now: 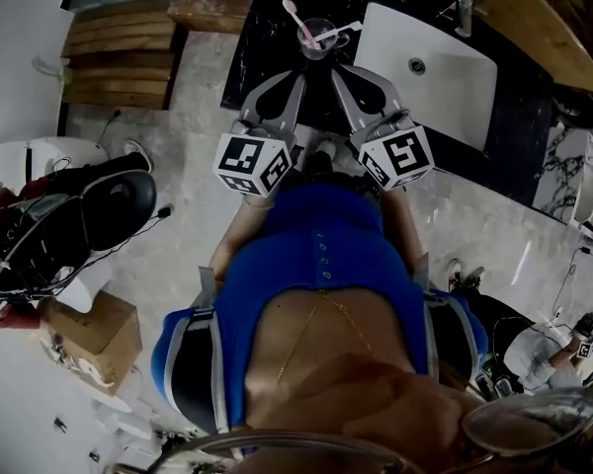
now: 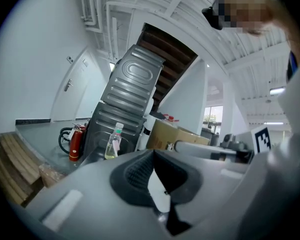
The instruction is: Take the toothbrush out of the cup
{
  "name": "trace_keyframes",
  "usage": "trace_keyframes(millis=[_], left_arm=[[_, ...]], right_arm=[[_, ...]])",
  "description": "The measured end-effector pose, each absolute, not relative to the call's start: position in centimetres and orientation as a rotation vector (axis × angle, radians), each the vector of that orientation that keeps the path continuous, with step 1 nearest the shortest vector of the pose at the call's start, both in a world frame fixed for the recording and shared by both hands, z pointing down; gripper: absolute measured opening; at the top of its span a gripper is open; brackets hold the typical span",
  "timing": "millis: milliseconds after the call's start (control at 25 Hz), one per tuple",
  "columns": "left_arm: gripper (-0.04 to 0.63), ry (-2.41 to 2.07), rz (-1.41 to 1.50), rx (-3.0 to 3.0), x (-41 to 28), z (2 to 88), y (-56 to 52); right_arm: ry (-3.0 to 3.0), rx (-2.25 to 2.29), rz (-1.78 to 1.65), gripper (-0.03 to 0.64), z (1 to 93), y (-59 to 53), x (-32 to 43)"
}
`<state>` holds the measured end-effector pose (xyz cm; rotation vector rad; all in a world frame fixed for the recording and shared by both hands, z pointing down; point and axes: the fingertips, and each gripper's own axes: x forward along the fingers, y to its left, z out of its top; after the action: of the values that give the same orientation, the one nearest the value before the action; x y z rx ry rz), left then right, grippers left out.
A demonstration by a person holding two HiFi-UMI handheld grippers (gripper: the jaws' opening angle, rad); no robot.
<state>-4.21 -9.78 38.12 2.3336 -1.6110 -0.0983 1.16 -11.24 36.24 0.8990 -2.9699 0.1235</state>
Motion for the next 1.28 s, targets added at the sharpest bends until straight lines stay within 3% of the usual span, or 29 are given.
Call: trace_keyframes(millis=[1280], left_arm=[[0.003, -1.265, -0.009, 2.327, -10.6, 44.6, -21.8]], right_arm=[[-2.711, 1.348, 0.273, 0.002, 39.5, -18.7, -0.8]])
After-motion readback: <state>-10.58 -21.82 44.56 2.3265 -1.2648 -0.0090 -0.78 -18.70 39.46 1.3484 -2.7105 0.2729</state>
